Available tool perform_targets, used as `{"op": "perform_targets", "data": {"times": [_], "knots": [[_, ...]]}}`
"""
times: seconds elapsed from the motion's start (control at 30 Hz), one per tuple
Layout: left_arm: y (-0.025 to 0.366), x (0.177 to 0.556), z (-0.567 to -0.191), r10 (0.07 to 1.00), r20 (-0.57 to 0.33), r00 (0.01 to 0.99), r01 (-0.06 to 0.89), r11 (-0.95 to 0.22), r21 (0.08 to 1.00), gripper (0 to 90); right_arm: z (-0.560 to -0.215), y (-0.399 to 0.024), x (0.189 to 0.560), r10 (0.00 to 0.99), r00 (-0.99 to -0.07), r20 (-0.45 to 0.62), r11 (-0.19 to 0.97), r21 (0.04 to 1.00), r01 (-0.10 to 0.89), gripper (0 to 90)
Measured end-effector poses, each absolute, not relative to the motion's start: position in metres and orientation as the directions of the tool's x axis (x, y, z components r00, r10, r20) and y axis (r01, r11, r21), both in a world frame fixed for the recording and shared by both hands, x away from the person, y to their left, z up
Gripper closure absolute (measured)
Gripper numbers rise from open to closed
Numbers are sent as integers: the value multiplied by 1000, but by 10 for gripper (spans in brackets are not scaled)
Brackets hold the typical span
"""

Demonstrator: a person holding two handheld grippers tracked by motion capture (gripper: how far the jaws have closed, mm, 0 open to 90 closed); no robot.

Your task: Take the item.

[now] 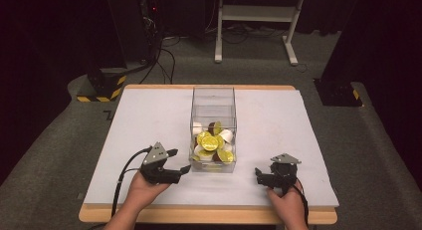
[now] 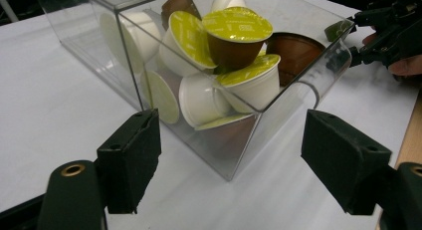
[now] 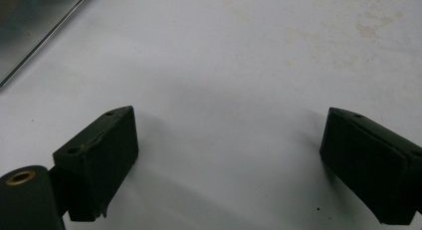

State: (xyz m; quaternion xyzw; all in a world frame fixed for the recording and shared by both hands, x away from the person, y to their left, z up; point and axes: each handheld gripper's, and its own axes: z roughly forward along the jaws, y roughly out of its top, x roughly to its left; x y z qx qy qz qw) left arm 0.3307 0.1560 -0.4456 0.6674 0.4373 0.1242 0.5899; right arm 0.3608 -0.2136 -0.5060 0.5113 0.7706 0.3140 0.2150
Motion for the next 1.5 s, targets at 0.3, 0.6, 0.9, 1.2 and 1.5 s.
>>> {"op": "perform_targets", "data": {"times": [0.3,0.6,0.9,1.2,1.5], "knots": [[148,336,-440,713,-365,599,436,92,895,236,-506,-214,361,923,-385,-11,280,704,653,81],[138,342,-435,701,-352,620,425,77,902,237,-506,-214,361,923,-384,-11,280,704,653,81],[128,348,-430,691,-353,631,426,72,902,244,-506,-213,361,923,-384,-11,280,704,653,81],[120,357,-428,680,-372,632,438,82,895,242,-506,-214,361,923,-385,-11,281,704,653,81],[117,367,-427,681,-378,628,446,82,891,242,-506,-213,361,923,-385,-11,280,704,653,81]]}}
